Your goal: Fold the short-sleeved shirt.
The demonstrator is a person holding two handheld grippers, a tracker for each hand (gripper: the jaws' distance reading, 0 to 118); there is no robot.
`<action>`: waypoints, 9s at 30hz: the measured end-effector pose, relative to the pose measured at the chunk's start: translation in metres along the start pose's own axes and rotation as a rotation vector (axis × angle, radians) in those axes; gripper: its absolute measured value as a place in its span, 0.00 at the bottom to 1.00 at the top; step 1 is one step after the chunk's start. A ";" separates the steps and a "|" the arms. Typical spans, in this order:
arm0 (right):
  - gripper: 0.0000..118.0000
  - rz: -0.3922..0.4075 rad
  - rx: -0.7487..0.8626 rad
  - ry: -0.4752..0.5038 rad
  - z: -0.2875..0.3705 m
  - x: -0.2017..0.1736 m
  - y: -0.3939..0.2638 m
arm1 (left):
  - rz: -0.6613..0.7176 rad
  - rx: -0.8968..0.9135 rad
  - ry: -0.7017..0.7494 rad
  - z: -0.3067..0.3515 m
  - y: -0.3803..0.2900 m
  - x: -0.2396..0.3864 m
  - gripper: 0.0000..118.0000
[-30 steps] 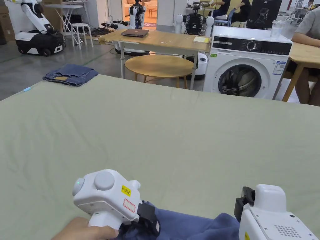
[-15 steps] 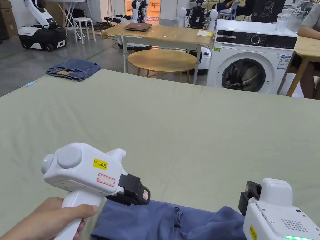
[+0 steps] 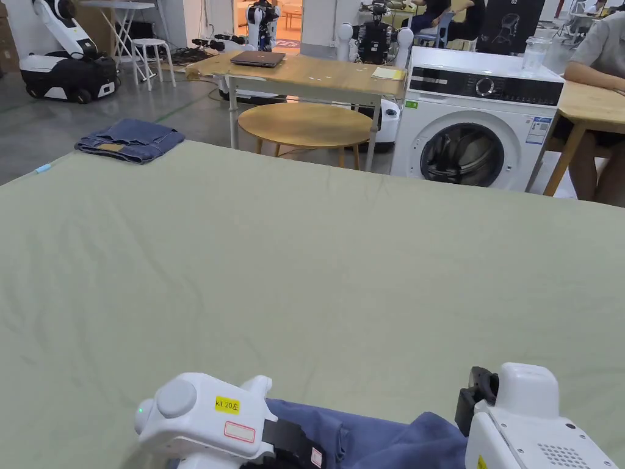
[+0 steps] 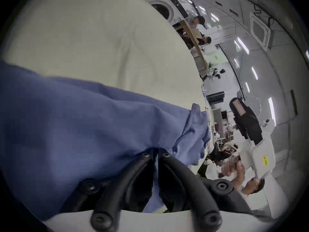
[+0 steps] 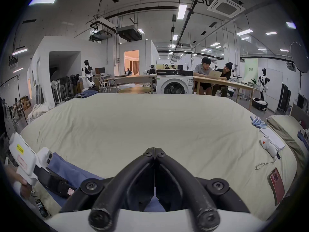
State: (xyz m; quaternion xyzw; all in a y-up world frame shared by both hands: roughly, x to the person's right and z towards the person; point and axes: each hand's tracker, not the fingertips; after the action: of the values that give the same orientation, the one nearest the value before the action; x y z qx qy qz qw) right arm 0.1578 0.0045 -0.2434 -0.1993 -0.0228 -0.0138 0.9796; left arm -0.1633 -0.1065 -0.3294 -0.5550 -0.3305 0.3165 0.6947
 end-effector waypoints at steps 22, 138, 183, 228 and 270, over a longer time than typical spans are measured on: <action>0.00 0.027 0.016 0.029 0.001 -0.013 0.012 | -0.096 0.246 0.095 0.146 0.010 -0.001 0.35; 0.00 -0.001 -0.012 0.029 0.014 0.011 0.006 | -0.066 -0.082 0.016 -0.063 -0.006 0.058 0.00; 0.00 0.128 -0.280 0.175 -0.024 -0.067 -0.069 | -0.575 0.987 0.644 0.149 -0.064 0.069 0.00; 0.00 0.141 -0.366 0.134 -0.040 -0.072 -0.062 | 0.072 0.021 -0.264 0.035 0.019 -0.067 0.14; 0.00 0.125 -0.015 0.114 -0.034 -0.068 0.027 | 0.227 0.193 0.467 0.470 0.078 -0.142 0.12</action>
State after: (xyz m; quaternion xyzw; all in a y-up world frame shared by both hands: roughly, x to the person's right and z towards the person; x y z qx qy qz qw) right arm 0.0923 0.0170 -0.2880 -0.2065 0.0456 0.0361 0.9767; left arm -0.6328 0.0570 -0.3433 -0.5776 -0.0655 0.2858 0.7618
